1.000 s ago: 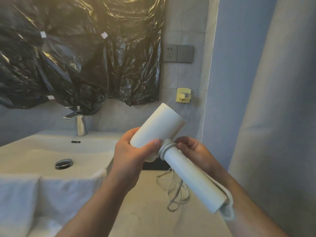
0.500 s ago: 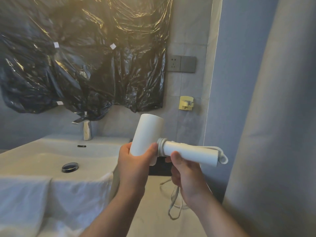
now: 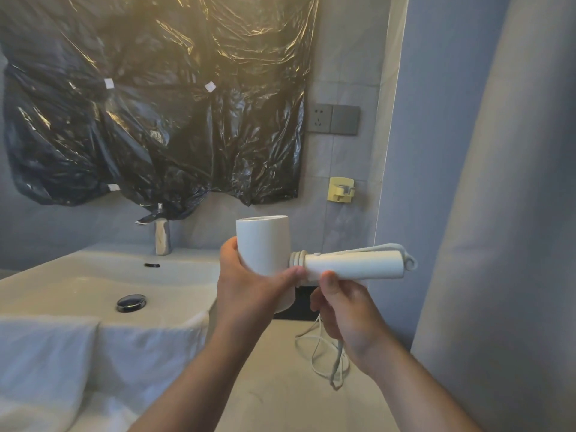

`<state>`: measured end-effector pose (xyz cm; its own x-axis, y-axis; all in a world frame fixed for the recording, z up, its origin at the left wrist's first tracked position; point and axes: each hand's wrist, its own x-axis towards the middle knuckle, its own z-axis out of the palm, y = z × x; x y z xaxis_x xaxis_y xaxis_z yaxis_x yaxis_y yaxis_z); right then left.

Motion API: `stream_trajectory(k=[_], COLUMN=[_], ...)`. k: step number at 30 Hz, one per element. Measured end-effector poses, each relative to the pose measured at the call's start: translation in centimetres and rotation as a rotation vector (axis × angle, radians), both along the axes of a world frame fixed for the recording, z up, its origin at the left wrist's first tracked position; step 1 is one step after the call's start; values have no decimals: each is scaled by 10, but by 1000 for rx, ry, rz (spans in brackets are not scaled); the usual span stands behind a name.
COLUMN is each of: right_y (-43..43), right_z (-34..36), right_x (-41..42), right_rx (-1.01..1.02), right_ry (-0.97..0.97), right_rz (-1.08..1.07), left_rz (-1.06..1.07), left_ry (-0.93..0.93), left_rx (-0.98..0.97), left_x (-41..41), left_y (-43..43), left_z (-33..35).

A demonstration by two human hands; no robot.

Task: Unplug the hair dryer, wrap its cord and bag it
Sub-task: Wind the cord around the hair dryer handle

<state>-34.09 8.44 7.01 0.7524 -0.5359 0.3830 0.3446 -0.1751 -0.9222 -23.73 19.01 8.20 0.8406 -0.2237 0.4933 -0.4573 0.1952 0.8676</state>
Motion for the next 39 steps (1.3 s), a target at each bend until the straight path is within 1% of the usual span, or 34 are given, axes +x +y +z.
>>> stream_trajectory(k=[2, 3, 6, 9, 12, 16, 18, 21, 23, 25, 26, 28, 30, 33, 36, 37, 39], right_y=[6, 8, 12, 15, 14, 11, 11, 11, 9, 0, -6, -14, -18, -22, -23, -24, -24], right_z=[1, 2, 7, 16, 20, 25, 31, 44, 54, 63, 66, 67, 63, 56, 51, 50, 48], right_x=[4, 5, 6, 1, -1, -6, -9, -14, -18, -21, -22, -23, -23, -21, -21, -21, -21], right_rx=[18, -15, -194, -440, -645, -893, -992, -1149, -1209, -1210, -1180, -1040, -889, -783, -733, -704, -633], right_ry=[51, 98, 222, 353, 416, 505, 517, 440, 407, 361, 339, 346, 403, 416, 395, 391, 386], right_rz=[-53, -93, -110, -142, -209, -232, -261, -337, -379, -408, -409, -352, -279, -246, -255, -253, -230], left_rz=[50, 60, 99, 177, 251, 272, 264, 212, 163, 102, 61, -16, -41, -20, 25, 54, 102], left_ry=[-27, -32, -95, -163, -193, -246, -276, -282, -286, -287, -280, -252, -252, -359, -533, -561, -557], left_rx=[-6, -11, 8, 67, 123, 213, 259, 319, 367, 386, 381, 348, 327, 397, 504, 537, 559], left_x=[-1, -1, -2, -2, 1, 1, 3, 3, 3, 5, 5, 5, 3, -2, -4, -4, -6], left_y=[0, 0, 3, 5, 6, 8, 8, 11, 14, 17, 18, 18, 19, 19, 17, 16, 16], left_z=[-1, -1, -1, 2, 4, 6, 4, 3, 4, 3, 3, 2, 3, 6, 6, 6, 6])
